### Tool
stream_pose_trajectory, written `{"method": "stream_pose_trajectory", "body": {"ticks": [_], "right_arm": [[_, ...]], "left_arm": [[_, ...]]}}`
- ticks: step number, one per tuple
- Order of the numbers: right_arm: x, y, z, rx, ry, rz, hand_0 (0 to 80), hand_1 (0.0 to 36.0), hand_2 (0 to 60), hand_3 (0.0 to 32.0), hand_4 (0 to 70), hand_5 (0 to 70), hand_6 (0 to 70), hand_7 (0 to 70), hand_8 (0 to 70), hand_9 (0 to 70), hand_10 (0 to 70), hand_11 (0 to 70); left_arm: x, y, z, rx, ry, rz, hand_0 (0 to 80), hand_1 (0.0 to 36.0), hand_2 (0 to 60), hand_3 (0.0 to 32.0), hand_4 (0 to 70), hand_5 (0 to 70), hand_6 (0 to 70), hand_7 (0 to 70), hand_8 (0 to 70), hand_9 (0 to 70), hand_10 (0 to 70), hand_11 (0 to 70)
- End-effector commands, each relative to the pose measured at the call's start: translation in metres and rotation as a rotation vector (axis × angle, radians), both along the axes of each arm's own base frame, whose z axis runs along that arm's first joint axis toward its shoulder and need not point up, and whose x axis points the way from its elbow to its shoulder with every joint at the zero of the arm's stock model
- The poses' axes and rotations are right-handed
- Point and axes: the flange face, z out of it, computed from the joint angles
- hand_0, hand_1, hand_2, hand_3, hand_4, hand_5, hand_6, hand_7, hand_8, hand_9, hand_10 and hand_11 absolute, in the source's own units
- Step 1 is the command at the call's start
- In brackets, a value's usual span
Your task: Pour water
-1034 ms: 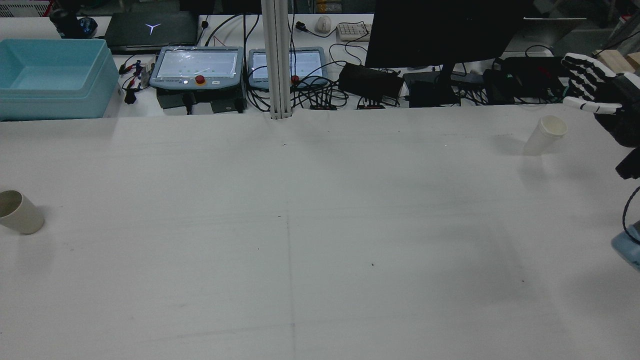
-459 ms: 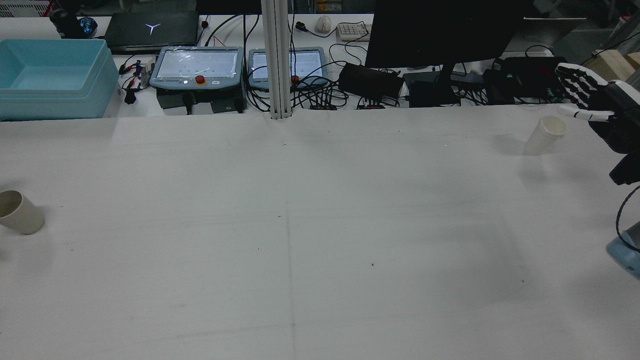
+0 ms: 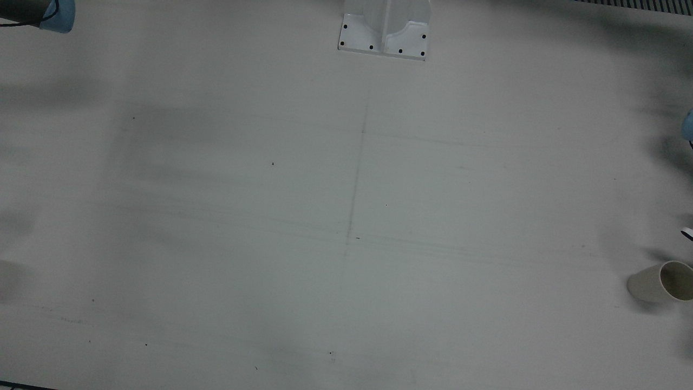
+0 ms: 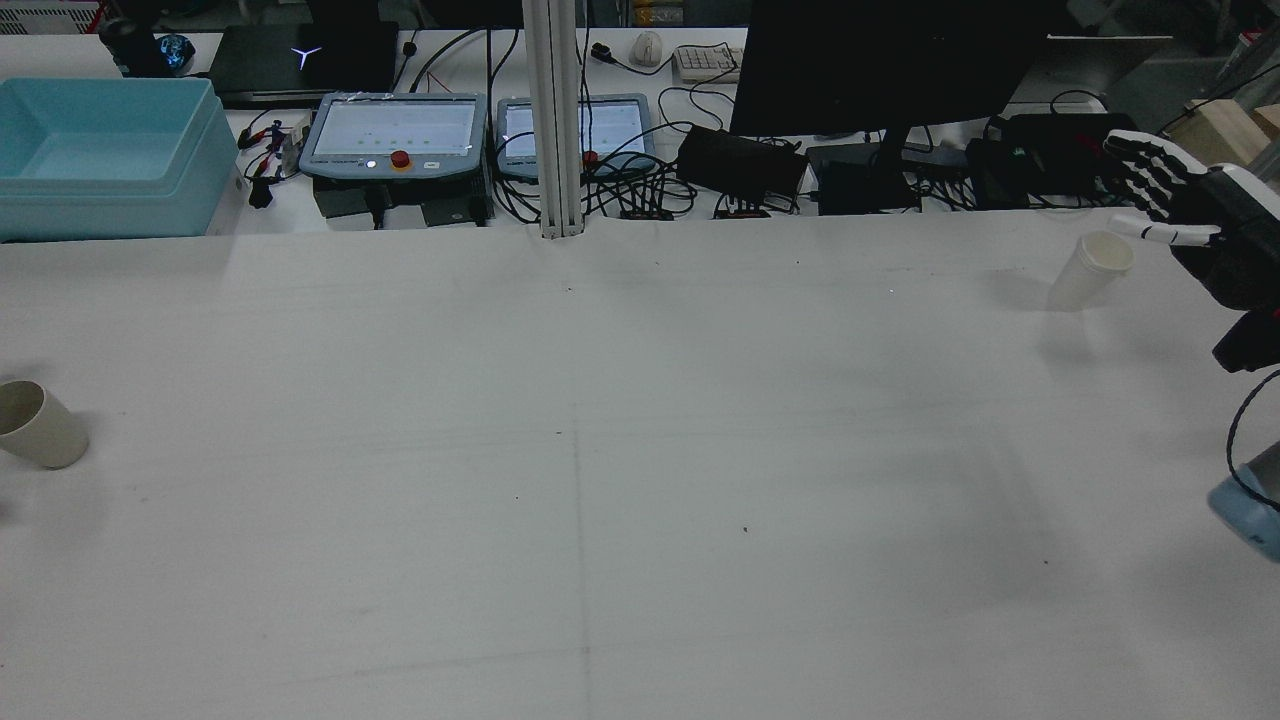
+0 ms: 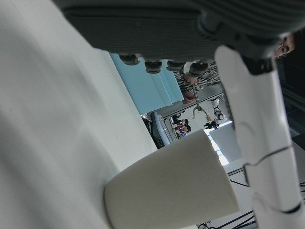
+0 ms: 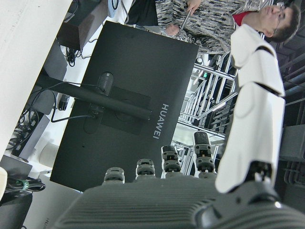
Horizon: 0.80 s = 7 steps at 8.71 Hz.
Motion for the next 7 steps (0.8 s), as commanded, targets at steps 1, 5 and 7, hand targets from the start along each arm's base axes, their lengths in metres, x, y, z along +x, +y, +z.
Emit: {"method": "stream_pose_trajectory", "body": {"ticks": [1,5,7], "right_arm": [[-0.006,0.000,-0.001,0.002,-0.001,-0.011,54.9,24.1,18.0,9.0,6.6,21.8,7.3,13.8,5.2,5.2,0.4,2.7],[-0.004,0.001,0.001,0.000,-0.005,-0.009,54.8,24.1,17.3,9.6,5.2,20.9,6.5,12.9,4.7,4.7,0.1,2.3],[-0.007,0.002,0.001,0.000,-0.003,-0.014,54.6,23.8,17.3,9.6,5.0,20.6,6.5,12.9,4.8,4.6,0.3,2.6]], "left_arm": [[0.010,-0.011,-0.001,0.009,0.007,-0.002,56.4,12.9,0.0,0.0,7.6,0.0,0.0,2.8,5.0,0.0,0.0,0.0],[0.032,-0.012,-0.007,0.007,0.024,-0.020,58.1,14.8,0.0,0.0,5.6,0.0,0.0,1.9,4.6,0.0,0.0,0.0],[0.033,-0.012,-0.008,0.008,0.027,-0.017,58.2,14.8,0.0,0.0,6.3,0.0,0.0,2.2,4.7,0.0,0.0,0.0]]}}
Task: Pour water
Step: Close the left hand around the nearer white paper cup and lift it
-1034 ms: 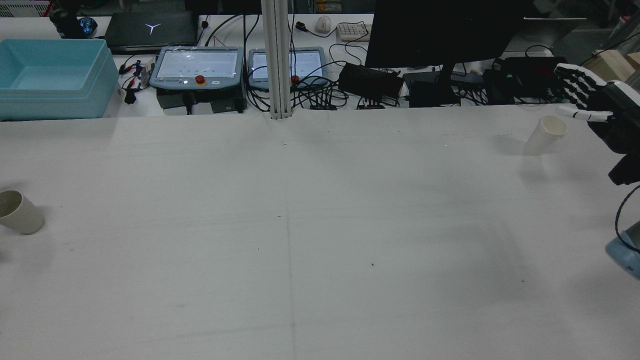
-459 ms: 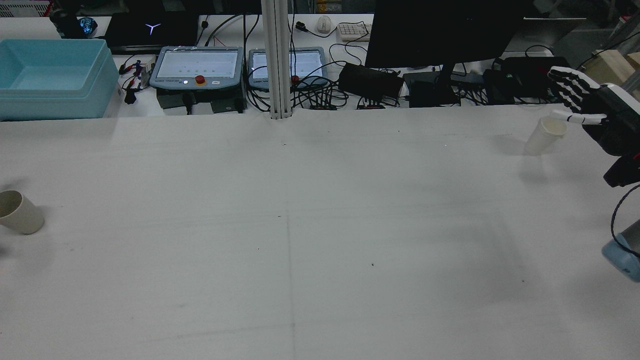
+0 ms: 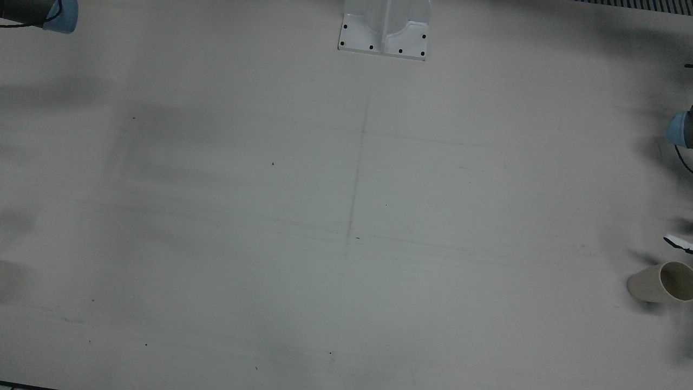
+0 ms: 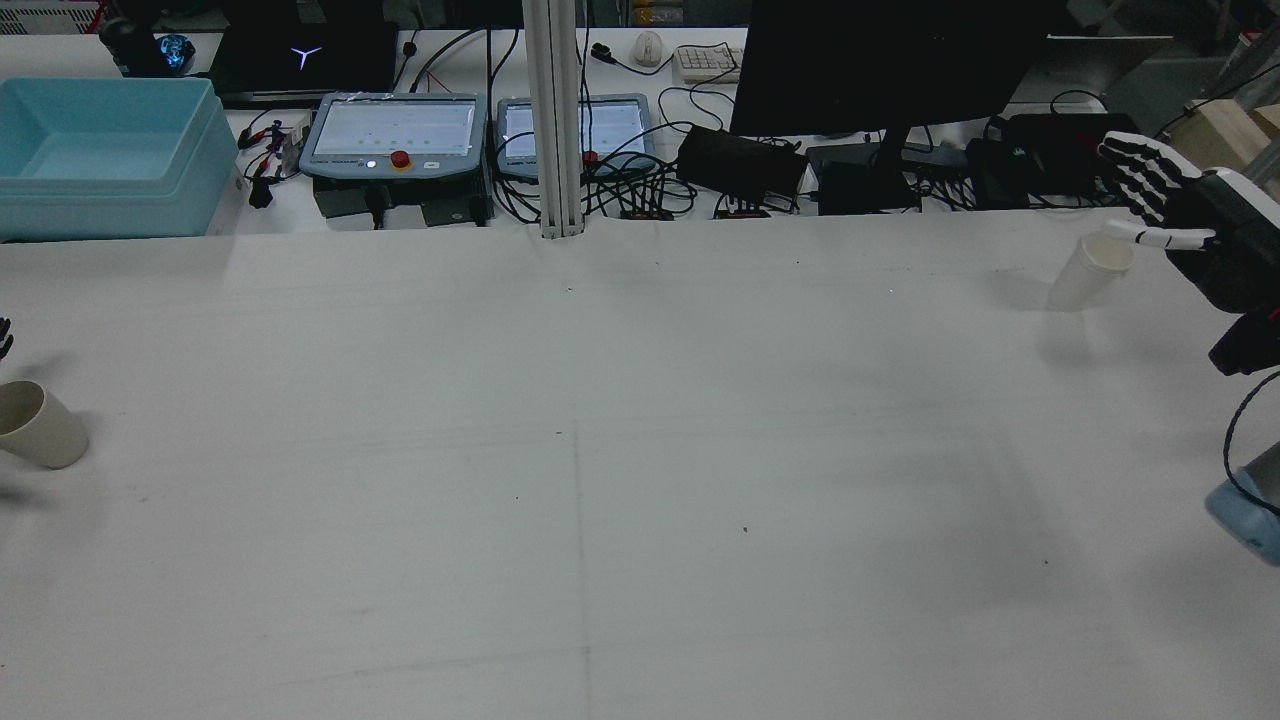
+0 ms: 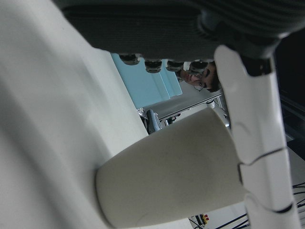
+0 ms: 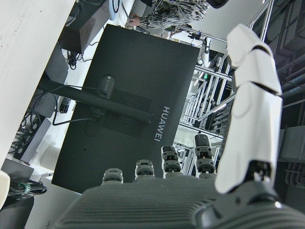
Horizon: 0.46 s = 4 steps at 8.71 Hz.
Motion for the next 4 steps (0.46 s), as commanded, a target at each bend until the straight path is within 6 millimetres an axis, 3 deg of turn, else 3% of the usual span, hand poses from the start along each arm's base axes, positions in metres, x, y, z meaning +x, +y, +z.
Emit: {"method": "stream_pose_trajectory", "body": {"ticks": [1,4], "right_arm": [[-0.007,0.001,0.000,0.000,0.001,-0.012,54.5,23.9,17.4,10.2,4.8,20.9,6.4,13.0,4.8,4.7,0.5,2.9],[-0.007,0.002,0.002,-0.003,0.000,-0.015,54.2,23.6,16.9,10.2,4.1,20.7,5.9,12.3,4.5,4.4,0.3,2.6]], "left_arm": [[0.009,-0.001,-0.004,0.003,0.002,0.011,57.8,14.6,0.0,0.0,6.5,0.0,0.0,2.6,4.7,0.0,0.0,0.0],[0.021,-0.005,-0.009,0.003,0.002,0.027,58.1,14.8,0.0,0.0,6.0,0.0,0.0,2.5,4.7,0.0,0.0,0.0]]}}
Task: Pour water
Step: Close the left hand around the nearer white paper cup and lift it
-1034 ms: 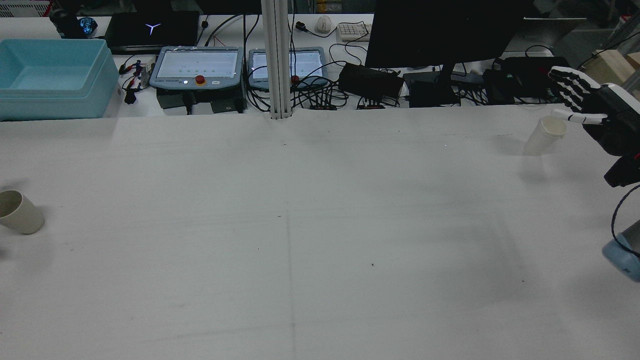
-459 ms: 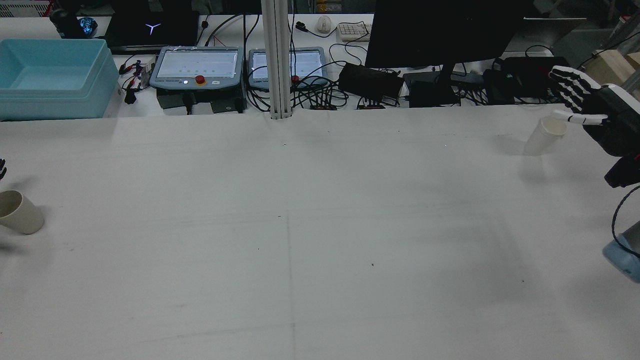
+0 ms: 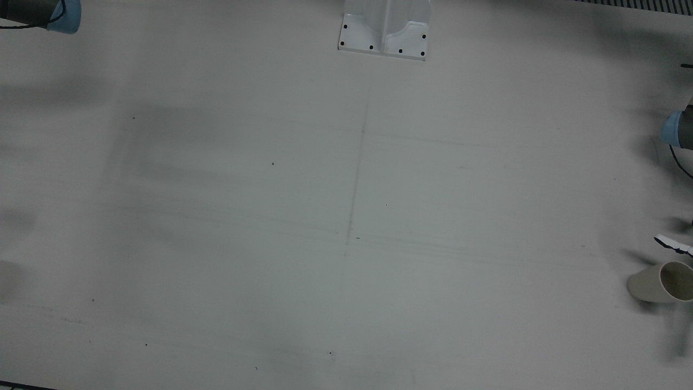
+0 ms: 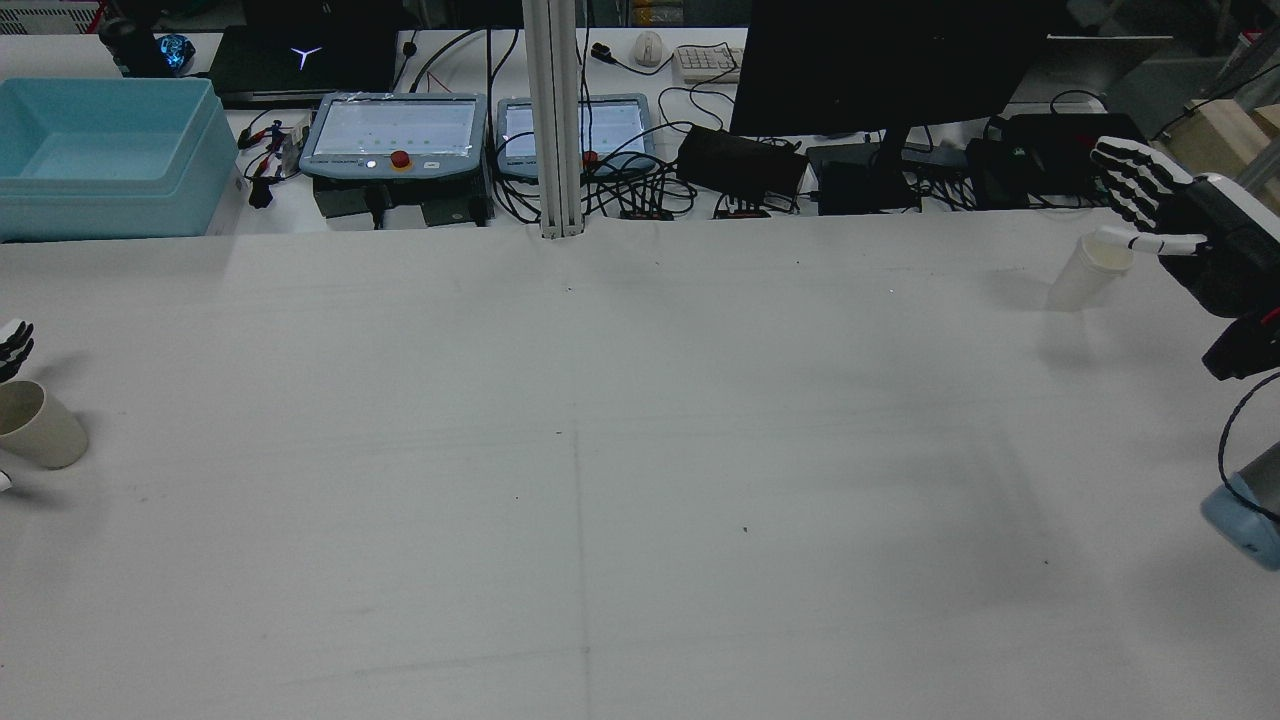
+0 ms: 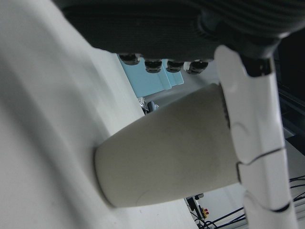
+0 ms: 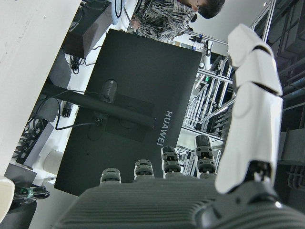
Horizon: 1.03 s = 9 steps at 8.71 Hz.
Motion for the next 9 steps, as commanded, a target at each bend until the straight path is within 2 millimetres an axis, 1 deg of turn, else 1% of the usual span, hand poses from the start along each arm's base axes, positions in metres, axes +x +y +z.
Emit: {"method": "stream_pose_trajectory", "body": {"ticks": [1,3,4,5,6,7,8,9], "right_arm": [[0.000,0.001,0.002,-0.004,0.002,-0.002,54.1,23.5,17.0,10.0,4.0,20.4,5.9,12.2,4.5,4.4,0.5,2.8],[0.000,0.002,0.005,-0.010,0.002,-0.002,53.8,23.3,17.3,9.2,3.7,20.4,5.8,12.0,4.5,4.4,0.7,3.1],[0.000,0.002,0.007,-0.014,0.004,-0.002,53.9,23.3,17.2,9.2,3.9,20.5,5.7,11.9,4.4,4.4,0.6,2.9],[0.000,0.002,0.008,-0.017,0.005,-0.002,53.7,23.2,17.3,8.2,4.0,20.4,5.7,11.7,4.3,4.2,0.6,2.9],[0.000,0.002,0.008,-0.017,0.005,-0.002,53.3,23.2,18.4,7.0,4.7,20.5,5.7,11.5,4.4,4.2,0.7,3.0],[0.000,0.003,0.009,-0.018,0.006,-0.002,53.5,23.5,19.2,7.0,5.4,20.7,5.5,11.3,4.3,4.1,0.8,3.2],[0.001,0.006,0.015,-0.029,0.006,-0.001,53.7,23.8,19.4,7.6,5.6,20.7,5.1,11.0,4.2,3.9,0.7,3.1],[0.001,0.006,0.015,-0.029,0.006,-0.001,53.9,23.8,18.7,8.0,5.2,20.5,4.7,10.6,3.9,3.4,0.3,2.5]], "left_arm": [[0.009,-0.007,-0.006,-0.001,-0.001,0.007,58.5,15.0,0.0,0.0,6.3,0.0,0.0,2.7,4.7,0.0,0.0,0.0],[0.015,-0.013,-0.010,-0.004,-0.004,0.009,59.0,15.4,0.0,0.0,6.4,0.0,0.0,2.8,4.8,0.0,0.0,0.0],[0.017,-0.016,-0.014,-0.002,-0.002,0.009,61.0,17.5,0.0,0.0,7.9,0.0,0.0,3.0,4.8,0.0,0.0,0.1],[0.017,-0.017,-0.016,0.001,0.002,0.009,76.8,33.5,35.3,0.0,20.2,70.0,0.2,3.1,7.1,0.0,0.1,3.0],[0.018,-0.018,-0.019,0.006,0.007,0.010,80.0,36.0,60.0,0.0,54.5,70.0,2.6,8.3,9.2,0.2,0.6,3.7],[0.019,-0.019,-0.023,0.003,0.011,0.011,80.0,36.0,60.0,0.0,70.0,70.0,5.8,14.2,8.9,2.2,1.9,5.1],[0.019,-0.019,-0.024,-0.003,0.017,0.013,77.3,35.1,60.0,0.0,70.0,70.0,8.6,15.7,9.1,3.8,2.8,5.8],[0.019,-0.020,-0.027,-0.004,0.017,0.012,72.8,31.0,48.2,0.0,70.0,70.0,10.5,16.8,9.6,5.2,2.9,5.7]]}}
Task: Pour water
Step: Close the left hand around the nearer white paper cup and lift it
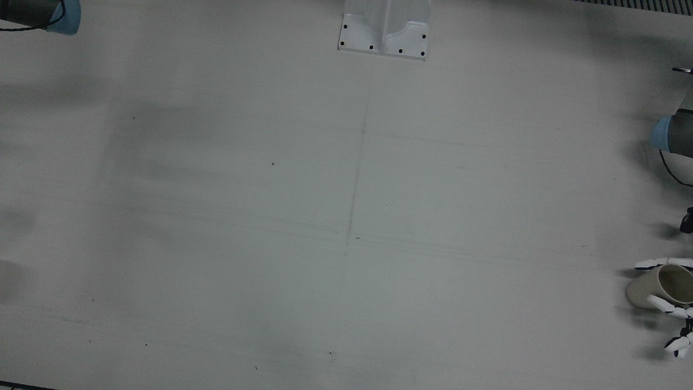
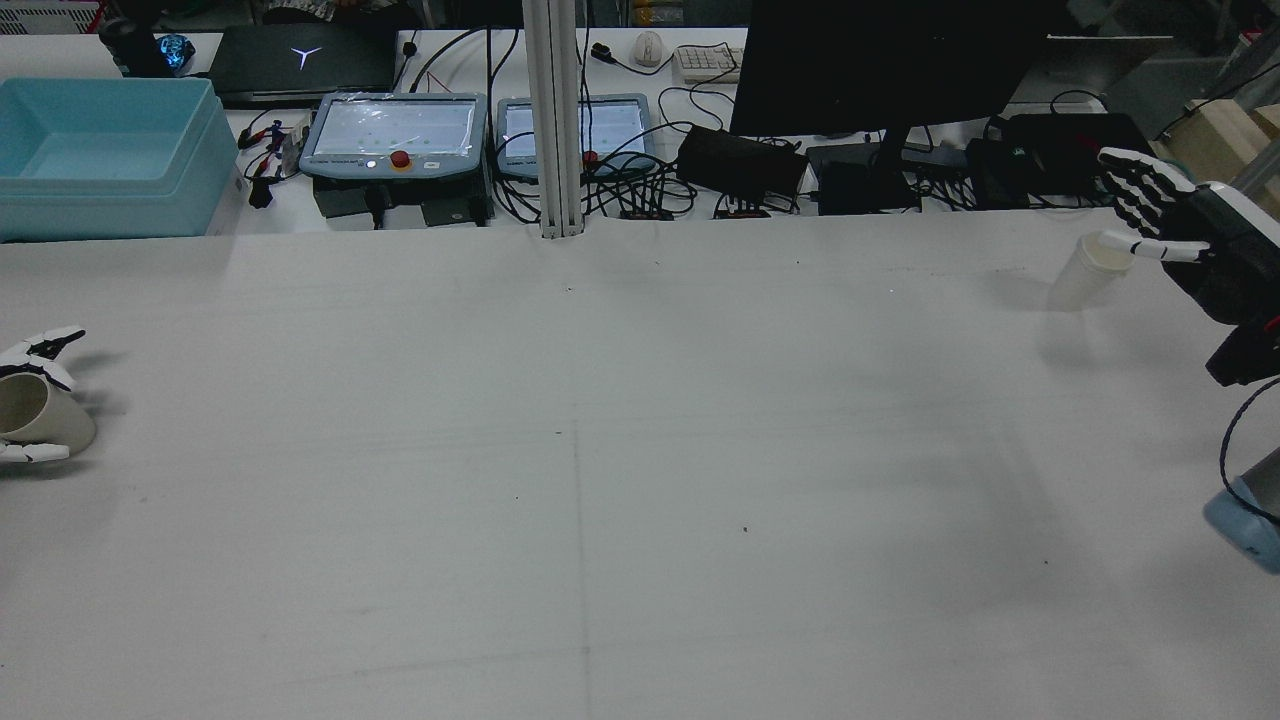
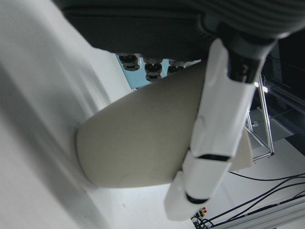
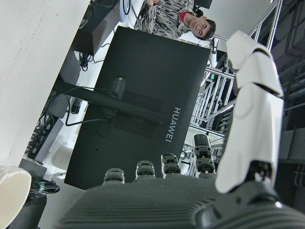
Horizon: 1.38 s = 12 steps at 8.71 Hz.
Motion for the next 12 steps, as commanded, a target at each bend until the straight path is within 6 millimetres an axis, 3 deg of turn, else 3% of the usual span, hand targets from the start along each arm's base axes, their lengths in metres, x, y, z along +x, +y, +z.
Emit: {"method": "stream_pose_trajectory", "body": {"ticks": [1,3,4,5,6,7,8,9,10,11,12], "right_arm": [[0.001,0.003,0.005,-0.011,0.000,0.001,54.1,23.9,18.6,8.4,5.0,20.4,4.3,10.0,3.6,3.0,0.0,2.1],[0.009,0.001,0.001,0.006,-0.030,0.013,53.7,23.2,17.0,9.0,2.5,19.9,3.9,9.6,4.1,3.2,0.0,2.0],[0.044,0.007,0.005,-0.005,-0.083,0.061,52.8,21.8,14.2,11.4,0.0,18.0,2.5,7.9,4.3,2.3,0.0,0.8],[0.098,0.034,0.027,-0.005,-0.107,0.123,52.3,21.3,13.9,9.4,0.2,16.6,3.0,7.5,4.3,2.4,0.0,1.9],[0.138,0.056,0.046,0.013,-0.097,0.141,52.7,21.7,15.8,11.6,3.4,18.1,5.4,9.9,4.7,3.8,0.2,2.2],[0.145,0.092,0.077,-0.047,-0.088,0.146,52.0,20.9,16.1,10.8,3.4,18.4,5.7,9.9,4.9,3.9,1.1,3.5],[0.125,0.100,0.122,-0.121,-0.071,0.098,52.1,21.5,15.7,10.2,1.3,17.1,4.8,8.0,3.7,2.2,0.5,2.7],[0.116,0.105,0.180,-0.155,-0.053,0.076,52.6,21.9,14.5,7.8,0.3,16.5,4.2,7.1,3.1,1.4,0.0,2.1],[0.114,0.093,0.228,-0.150,-0.049,0.079,53.5,22.4,14.9,6.0,2.1,17.3,5.3,8.5,3.2,1.6,0.0,1.6],[0.109,0.076,0.248,-0.134,-0.053,0.074,53.6,22.8,15.6,3.4,3.3,17.7,5.6,8.8,2.7,1.3,0.0,0.8],[0.103,0.078,0.260,-0.153,-0.044,0.061,53.2,22.5,15.2,0.0,3.8,17.2,5.6,8.5,1.7,0.8,0.0,0.6]], "left_arm": [[0.002,-0.003,-0.011,-0.018,0.019,0.006,75.9,30.3,42.8,0.0,70.0,70.0,11.4,17.4,10.2,6.0,2.9,5.8],[0.004,-0.006,-0.052,-0.086,0.088,0.034,80.0,31.7,37.1,0.0,70.0,70.0,11.5,17.4,10.5,6.6,2.2,5.1],[0.003,-0.007,-0.069,-0.086,0.105,0.035,80.0,31.7,34.9,0.0,70.0,70.0,11.2,17.1,10.3,6.3,2.0,4.7],[0.004,-0.008,-0.086,-0.081,0.113,0.041,80.0,32.6,34.1,0.0,70.0,70.0,11.4,17.7,10.3,6.3,1.5,4.2],[0.007,-0.007,-0.103,-0.105,0.132,0.052,80.0,33.9,37.1,0.0,70.0,70.0,11.4,17.8,10.4,6.1,1.3,3.8],[0.007,-0.008,-0.121,-0.112,0.145,0.056,80.0,34.8,38.0,0.0,70.0,70.0,11.8,18.1,10.3,6.0,1.0,3.6],[0.009,-0.009,-0.139,-0.108,0.151,0.058,80.0,34.9,37.4,0.0,70.0,70.0,12.0,18.6,10.4,6.1,1.1,3.6],[0.009,-0.010,-0.147,-0.106,0.154,0.057,80.0,34.3,36.2,0.0,70.0,70.0,12.1,18.8,10.5,6.2,0.9,3.3],[0.008,-0.008,-0.149,-0.115,0.160,0.068,80.0,33.4,30.2,0.0,70.0,70.0,11.8,18.7,10.3,6.1,0.8,3.3],[0.007,-0.007,-0.153,-0.112,0.165,0.068,80.0,33.1,29.0,0.0,70.0,70.0,11.5,18.3,10.2,5.9,0.6,2.9],[0.006,-0.008,-0.157,-0.110,0.169,0.067,80.0,32.5,27.2,0.0,70.0,70.0,11.6,18.5,10.0,5.9,0.7,3.1]]}}
